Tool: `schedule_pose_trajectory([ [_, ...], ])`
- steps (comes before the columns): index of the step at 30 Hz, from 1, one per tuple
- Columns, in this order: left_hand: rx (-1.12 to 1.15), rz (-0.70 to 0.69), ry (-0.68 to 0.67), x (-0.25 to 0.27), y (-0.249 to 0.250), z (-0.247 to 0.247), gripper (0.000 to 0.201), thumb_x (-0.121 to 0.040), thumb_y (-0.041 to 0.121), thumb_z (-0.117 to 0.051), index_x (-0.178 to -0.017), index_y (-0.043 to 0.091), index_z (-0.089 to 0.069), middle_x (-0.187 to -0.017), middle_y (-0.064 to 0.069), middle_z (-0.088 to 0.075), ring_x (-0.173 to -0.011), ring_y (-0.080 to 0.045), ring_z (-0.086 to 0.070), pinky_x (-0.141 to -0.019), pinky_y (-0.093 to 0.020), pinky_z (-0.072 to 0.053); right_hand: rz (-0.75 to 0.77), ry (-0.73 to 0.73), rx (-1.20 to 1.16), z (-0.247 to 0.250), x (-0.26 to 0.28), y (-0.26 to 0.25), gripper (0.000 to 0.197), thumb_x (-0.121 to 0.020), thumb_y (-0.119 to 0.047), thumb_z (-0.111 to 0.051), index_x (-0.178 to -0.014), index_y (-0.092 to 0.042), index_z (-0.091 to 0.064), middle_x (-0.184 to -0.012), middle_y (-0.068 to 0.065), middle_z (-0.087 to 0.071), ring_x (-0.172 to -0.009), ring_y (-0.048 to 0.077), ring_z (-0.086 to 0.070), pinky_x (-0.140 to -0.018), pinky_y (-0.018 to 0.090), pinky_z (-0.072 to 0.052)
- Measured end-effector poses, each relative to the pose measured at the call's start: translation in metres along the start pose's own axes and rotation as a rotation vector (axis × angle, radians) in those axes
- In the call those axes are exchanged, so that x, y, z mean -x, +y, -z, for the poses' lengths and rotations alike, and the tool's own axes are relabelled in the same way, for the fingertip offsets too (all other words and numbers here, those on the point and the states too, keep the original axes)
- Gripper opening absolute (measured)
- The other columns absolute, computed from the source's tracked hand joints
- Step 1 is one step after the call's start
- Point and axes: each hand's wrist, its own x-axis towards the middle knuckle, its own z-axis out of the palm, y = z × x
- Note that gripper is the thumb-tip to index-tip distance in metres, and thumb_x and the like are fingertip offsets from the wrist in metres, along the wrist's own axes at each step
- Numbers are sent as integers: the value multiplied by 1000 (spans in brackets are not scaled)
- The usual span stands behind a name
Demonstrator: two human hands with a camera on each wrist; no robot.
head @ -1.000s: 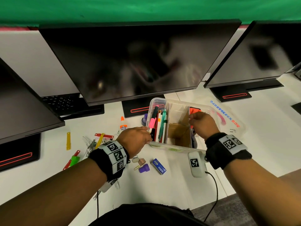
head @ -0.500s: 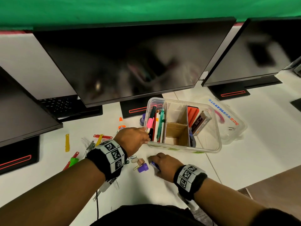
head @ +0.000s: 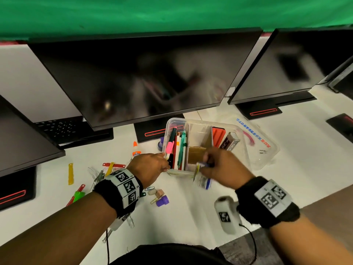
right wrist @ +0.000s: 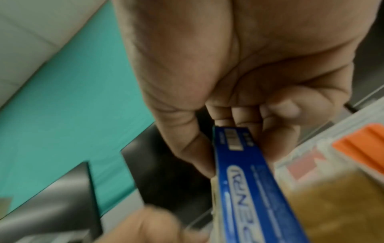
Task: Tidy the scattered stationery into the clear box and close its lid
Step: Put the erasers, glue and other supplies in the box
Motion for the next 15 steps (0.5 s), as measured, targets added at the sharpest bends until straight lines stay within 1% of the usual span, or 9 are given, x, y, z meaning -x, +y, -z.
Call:
schedule_pose_trajectory([
  [1, 8, 3, 2, 0, 0, 0, 32, -97, 21, -46, -126, 28, -57, -138, 6, -53, -130, -14, -47, -105, -29, -42, -28, 76, -61, 12, -5, 3, 21, -77, -12, -69, -76, -23, -51, -67, -5, -58, -60, 11, -54, -57, 21, -43],
  [3, 25, 4, 7, 0, -1, -1, 33, -97, 21, -46, -127, 28, -56, -142, 6, -49, -134, -12, -43, -107, -27, -37, -83, 219, -125, 32, -19, 12, 18, -78, -11, -71, -85, -19, -56, -69, -4, -61, -63, 15, -58, -56, 21, -43],
  [5, 29, -8, 16, 0, -1, -2, 34, -98, 21, -45, -129, 28, -55, -143, 7, -48, -137, -9, -39, -109, -25, -34, -137, 308, -52, 49, -35, 23, 19, -78, -11, -71, -94, -16, -62, -77, 0, -62, -69, 18, -57, -56, 20, -41],
  [7, 36, -14, 20, 1, -1, -2, 34, -98, 21, -43, -130, 28, -54, -143, 8, -48, -138, -8, -36, -110, -24, -32, -197, 325, 103, 59, -54, 34, 18, -80, -11, -69, -97, -13, -65, -87, 4, -64, -77, 18, -56, -63, 20, -41],
  [9, 39, -8, 16, 0, -2, -2, 34, -99, 23, -42, -129, 29, -55, -144, 7, -47, -138, -8, -36, -110, -25, -33, -245, 285, 261, 62, -75, 44, 19, -80, -11, -68, -99, -10, -66, -98, 8, -67, -83, 20, -56, -72, 25, -46],
  [11, 31, -4, 12, 0, -2, -2, 34, -99, 25, -41, -129, 30, -54, -145, 7, -45, -138, -9, -37, -110, -26, -33, -271, 173, 408, 57, -93, 50, 23, -80, -12, -67, -103, -8, -65, -105, 11, -67, -91, 24, -60, -81, 31, -50],
  [12, 26, -7, 8, 0, -2, -2, 34, -99, 24, -41, -129, 30, -54, -146, 7, -45, -138, -9, -36, -110, -26, -33, -277, 115, 473, 53, -100, 52, 26, -81, -13, -67, -106, -8, -64, -107, 12, -66, -96, 26, -60, -85, 33, -50],
  [13, 23, -14, 6, 0, -1, -1, 34, -99, 23, -41, -130, 30, -54, -146, 7, -44, -138, -8, -36, -110, -26, -32, -281, 65, 532, 49, -106, 53, 27, -82, -13, -66, -108, -8, -63, -108, 12, -66, -99, 27, -61, -87, 33, -50],
  [15, 17, -33, 8, 0, -1, -2, 35, -99, 20, -42, -131, 29, -53, -146, 8, -45, -139, -8, -35, -111, -24, -31, -286, -24, 631, 42, -118, 54, 31, -82, -14, -67, -111, -7, -61, -109, 12, -65, -101, 27, -61, -87, 32, -49],
])
